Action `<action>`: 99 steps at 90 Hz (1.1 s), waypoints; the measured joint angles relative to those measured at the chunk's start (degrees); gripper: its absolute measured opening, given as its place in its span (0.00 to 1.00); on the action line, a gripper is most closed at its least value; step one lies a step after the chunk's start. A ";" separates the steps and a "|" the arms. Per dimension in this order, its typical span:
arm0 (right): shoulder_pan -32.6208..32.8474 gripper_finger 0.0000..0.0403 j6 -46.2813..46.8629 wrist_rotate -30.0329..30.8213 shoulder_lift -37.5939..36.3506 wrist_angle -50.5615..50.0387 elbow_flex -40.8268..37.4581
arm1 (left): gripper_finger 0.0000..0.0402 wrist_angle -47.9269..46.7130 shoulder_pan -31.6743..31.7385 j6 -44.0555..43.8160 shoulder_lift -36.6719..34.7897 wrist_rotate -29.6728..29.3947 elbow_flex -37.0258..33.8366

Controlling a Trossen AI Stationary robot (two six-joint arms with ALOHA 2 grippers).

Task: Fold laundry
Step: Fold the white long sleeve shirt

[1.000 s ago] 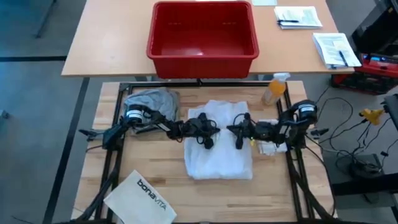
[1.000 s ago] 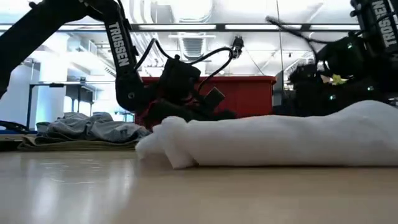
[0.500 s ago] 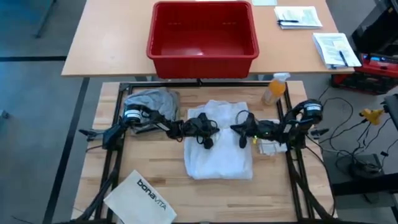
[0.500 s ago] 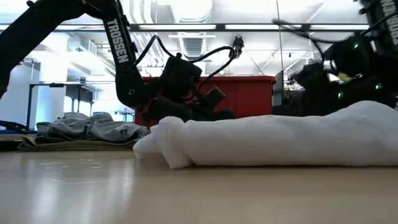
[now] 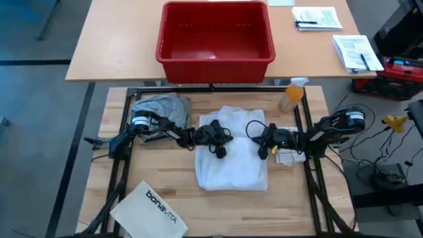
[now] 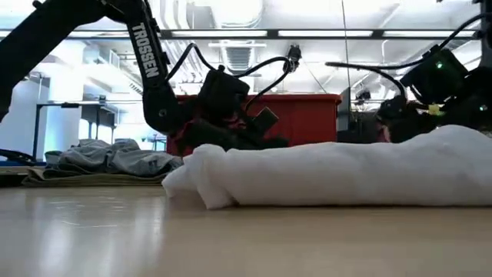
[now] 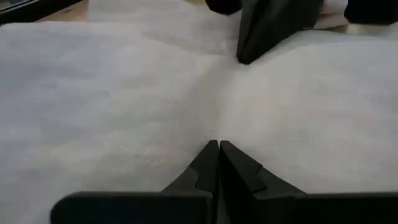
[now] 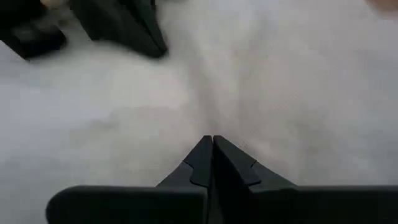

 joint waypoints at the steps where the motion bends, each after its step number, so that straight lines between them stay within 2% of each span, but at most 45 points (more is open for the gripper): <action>1: 0.06 0.00 -0.05 -0.27 -0.63 0.01 0.00 | 0.00 0.00 0.00 0.00 0.00 0.00 -0.01; 19: 4.39 0.00 -0.26 -13.56 -12.15 0.97 0.05 | 0.00 0.00 0.02 0.00 -0.02 0.00 -0.04; 25: 6.79 0.00 0.01 -15.92 -14.27 -1.80 0.19 | 0.00 0.00 0.00 0.00 -0.02 0.00 -0.04; 38: 11.22 0.00 1.08 -15.32 -14.71 -11.13 0.31 | 0.00 0.00 0.02 0.00 -0.02 0.00 -0.04; 46: 12.74 0.00 3.84 -12.10 -14.29 -16.85 0.31 | 0.00 0.02 0.02 0.00 -0.02 0.00 -0.04; 63: 15.75 0.00 4.74 -11.01 -16.67 -22.66 0.37 | 0.00 -0.23 0.02 0.05 -0.22 0.00 -0.09; 79: 17.29 0.00 4.76 -12.16 -21.98 -30.99 0.44 | 0.00 -0.51 0.14 0.83 -0.51 0.04 -0.13; 99: 19.53 0.00 4.15 -14.69 -30.90 -31.42 1.19 | 0.00 -1.56 0.17 2.39 -3.21 0.02 -0.41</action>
